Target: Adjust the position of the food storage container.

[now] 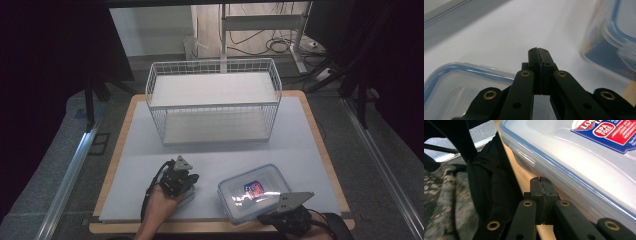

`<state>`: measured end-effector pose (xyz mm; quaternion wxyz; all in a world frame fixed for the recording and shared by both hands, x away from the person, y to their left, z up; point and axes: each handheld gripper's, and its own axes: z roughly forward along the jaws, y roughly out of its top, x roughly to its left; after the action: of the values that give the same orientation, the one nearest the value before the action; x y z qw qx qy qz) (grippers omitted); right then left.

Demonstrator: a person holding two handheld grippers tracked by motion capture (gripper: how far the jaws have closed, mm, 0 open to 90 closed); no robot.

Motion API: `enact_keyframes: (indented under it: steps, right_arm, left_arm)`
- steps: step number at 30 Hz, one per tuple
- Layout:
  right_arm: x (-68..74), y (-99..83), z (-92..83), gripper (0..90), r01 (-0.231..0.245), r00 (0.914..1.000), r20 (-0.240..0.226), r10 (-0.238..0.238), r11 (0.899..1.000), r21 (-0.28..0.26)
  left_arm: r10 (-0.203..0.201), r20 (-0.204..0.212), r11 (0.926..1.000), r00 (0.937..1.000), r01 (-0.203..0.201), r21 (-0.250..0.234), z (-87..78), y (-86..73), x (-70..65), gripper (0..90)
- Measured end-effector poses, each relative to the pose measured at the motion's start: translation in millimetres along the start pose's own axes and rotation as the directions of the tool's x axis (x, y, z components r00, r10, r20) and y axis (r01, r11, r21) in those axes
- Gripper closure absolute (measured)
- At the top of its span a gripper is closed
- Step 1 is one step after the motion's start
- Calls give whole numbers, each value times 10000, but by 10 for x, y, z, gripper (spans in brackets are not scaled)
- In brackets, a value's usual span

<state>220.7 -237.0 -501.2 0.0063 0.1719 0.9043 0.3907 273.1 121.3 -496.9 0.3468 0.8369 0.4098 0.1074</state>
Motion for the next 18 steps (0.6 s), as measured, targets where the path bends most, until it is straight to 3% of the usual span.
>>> enact_keyframes:
  steps: [7,15,18]
  right_arm:
    - [-90,155,196,898,180,9998,-16,-180,9998,109]
    - [-248,354,362,899,483,9984,270,-491,9984,283]
    - [-325,420,396,898,469,9969,624,-488,9984,318]
  left_arm:
    - [69,51,9996,10000,-70,269,-57,-42,45,900]
    - [89,-702,9971,9975,-36,755,-111,-130,153,900]
    - [-16,-808,9970,9967,78,769,-128,-158,195,900]
